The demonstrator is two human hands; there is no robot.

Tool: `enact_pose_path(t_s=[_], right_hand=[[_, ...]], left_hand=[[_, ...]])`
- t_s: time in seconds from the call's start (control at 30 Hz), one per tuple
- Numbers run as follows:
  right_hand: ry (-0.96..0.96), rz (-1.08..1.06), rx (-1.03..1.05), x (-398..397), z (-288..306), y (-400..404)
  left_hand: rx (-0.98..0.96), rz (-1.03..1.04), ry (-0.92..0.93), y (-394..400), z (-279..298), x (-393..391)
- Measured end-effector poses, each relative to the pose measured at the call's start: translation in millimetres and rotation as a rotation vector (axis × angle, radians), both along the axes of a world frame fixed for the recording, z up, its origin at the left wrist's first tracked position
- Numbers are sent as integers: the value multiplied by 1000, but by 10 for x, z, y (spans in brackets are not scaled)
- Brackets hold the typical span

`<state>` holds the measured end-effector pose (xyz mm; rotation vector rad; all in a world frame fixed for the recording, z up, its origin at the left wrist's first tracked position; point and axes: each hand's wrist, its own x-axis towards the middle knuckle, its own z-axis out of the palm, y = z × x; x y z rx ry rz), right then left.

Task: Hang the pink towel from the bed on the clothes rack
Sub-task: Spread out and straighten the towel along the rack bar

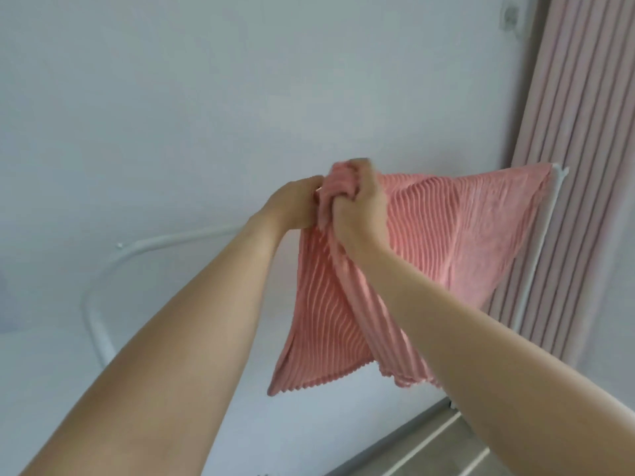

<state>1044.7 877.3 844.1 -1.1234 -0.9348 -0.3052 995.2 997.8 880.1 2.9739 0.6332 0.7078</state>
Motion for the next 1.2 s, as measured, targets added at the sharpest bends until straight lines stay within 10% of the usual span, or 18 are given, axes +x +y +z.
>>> enact_pose_path(t_s=[0.13, 0.43, 0.63, 0.8, 1.0, 1.13, 1.2], right_hand=[[113, 49, -337, -51, -429, -133], [111, -290, -613, -49, -709, -186], [52, -476, -537, -386, -398, 163], [30, -534, -360, -921, -253, 634], [187, -553, -103, -1416, -144, 874], [-376, -543, -108, -1832, -83, 1022], [-264, -566, -134, -1839, -122, 1000]], left_hand=[[-230, -85, -97, -107, 7, -77], [-81, -47, 85, -101, 158, -512], [39, 84, 275, 300, 371, -1233], [-368, 28, 200, 537, 241, -1691], [-95, 114, -67, 618, 114, -1656], [-840, -58, -425, 716, 133, -1623], [-1005, -67, -461, 748, 152, -1619]])
